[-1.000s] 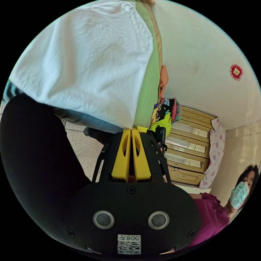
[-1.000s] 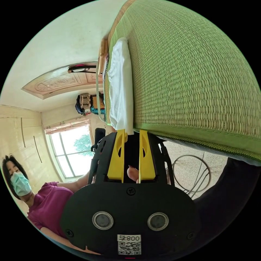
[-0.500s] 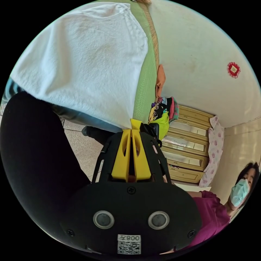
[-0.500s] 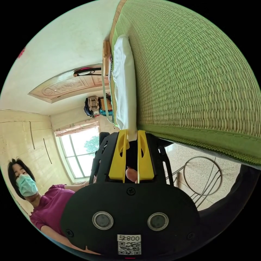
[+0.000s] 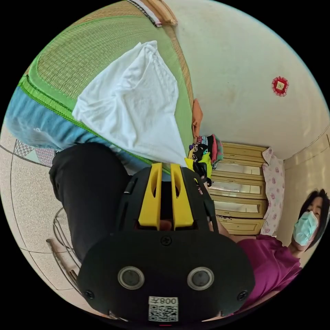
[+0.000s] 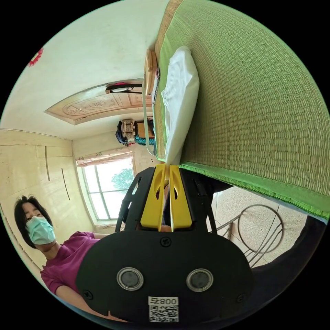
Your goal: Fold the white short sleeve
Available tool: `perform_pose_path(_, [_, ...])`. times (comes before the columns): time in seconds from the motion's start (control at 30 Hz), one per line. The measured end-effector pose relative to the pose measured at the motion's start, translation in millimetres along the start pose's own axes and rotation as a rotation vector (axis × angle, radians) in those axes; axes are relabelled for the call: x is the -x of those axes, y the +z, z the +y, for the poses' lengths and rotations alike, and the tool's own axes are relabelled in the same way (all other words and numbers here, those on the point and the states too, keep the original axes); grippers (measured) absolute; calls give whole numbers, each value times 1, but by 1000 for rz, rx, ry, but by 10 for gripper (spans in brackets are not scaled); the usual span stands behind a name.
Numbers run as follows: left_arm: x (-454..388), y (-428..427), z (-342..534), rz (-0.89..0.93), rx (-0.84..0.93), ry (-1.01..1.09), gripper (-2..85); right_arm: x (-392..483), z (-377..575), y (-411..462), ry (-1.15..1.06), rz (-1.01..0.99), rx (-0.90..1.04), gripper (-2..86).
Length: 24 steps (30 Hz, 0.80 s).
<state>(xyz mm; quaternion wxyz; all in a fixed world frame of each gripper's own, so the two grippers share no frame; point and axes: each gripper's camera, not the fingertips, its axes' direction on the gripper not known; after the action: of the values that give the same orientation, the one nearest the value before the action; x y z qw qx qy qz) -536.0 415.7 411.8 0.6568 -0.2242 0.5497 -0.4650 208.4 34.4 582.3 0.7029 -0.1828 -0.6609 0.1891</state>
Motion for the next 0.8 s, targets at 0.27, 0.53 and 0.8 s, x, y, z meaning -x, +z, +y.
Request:
perform_pose_path(0.27, [44, -49, 6, 109, -211, -181, 97, 47, -5, -3, -68, 7, 27, 17])
perform_pose_path(0.53, [62, -53, 4, 221, -259, -286, 89, 64, 11, -13, -72, 16, 20, 18])
perform_pose_path(0.8, [47, -48, 2, 258, -195, -289, 77, 75, 32, -28, -57, 10, 4, 18])
